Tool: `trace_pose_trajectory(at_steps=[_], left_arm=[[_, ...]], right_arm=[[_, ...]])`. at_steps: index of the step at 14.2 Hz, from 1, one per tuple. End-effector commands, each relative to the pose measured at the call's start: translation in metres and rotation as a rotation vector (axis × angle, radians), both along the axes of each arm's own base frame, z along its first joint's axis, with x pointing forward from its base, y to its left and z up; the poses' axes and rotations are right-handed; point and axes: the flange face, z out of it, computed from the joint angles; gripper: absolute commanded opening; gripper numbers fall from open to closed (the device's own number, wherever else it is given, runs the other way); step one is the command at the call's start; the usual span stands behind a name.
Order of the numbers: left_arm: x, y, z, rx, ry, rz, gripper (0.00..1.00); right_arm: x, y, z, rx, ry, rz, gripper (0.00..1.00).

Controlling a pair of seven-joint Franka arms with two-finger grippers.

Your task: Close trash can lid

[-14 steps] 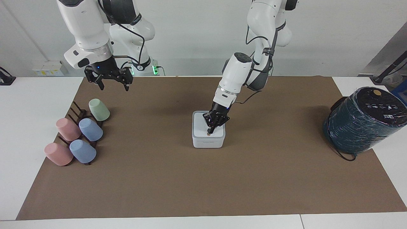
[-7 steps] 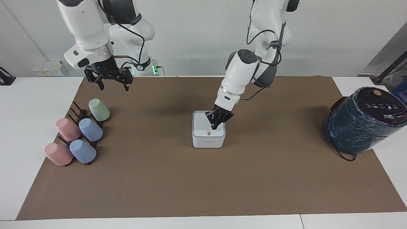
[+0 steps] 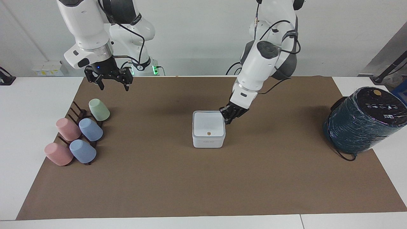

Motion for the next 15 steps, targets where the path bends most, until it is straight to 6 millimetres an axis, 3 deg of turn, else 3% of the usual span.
trace_pose_trajectory(at_steps=[1,4,5,6,11,15], left_arm=[[-0.013,0.058,0.024,0.084,0.006,-0.066,0.21],[-0.030,0.094,0.049,0.186,0.018,-0.131,0.36],[-0.033,0.107,0.055,0.186,0.016,-0.129,0.56],[-0.034,0.113,0.059,0.184,0.007,-0.127,0.97],[-0.034,0.110,0.062,0.179,-0.015,-0.138,1.00],[-0.035,0.096,0.063,0.172,-0.019,-0.160,1.00]], right_arm=[[-0.005,-0.005,0.001,0.001,-0.003,0.014,1.00],[-0.005,-0.005,0.001,0.001,-0.003,0.016,1.00],[-0.005,-0.005,0.001,0.001,-0.003,0.016,1.00],[-0.005,-0.005,0.001,0.001,-0.003,0.016,1.00],[-0.005,-0.005,0.001,0.000,-0.003,0.016,1.00],[-0.005,-0.005,0.001,0.001,-0.003,0.016,1.00]])
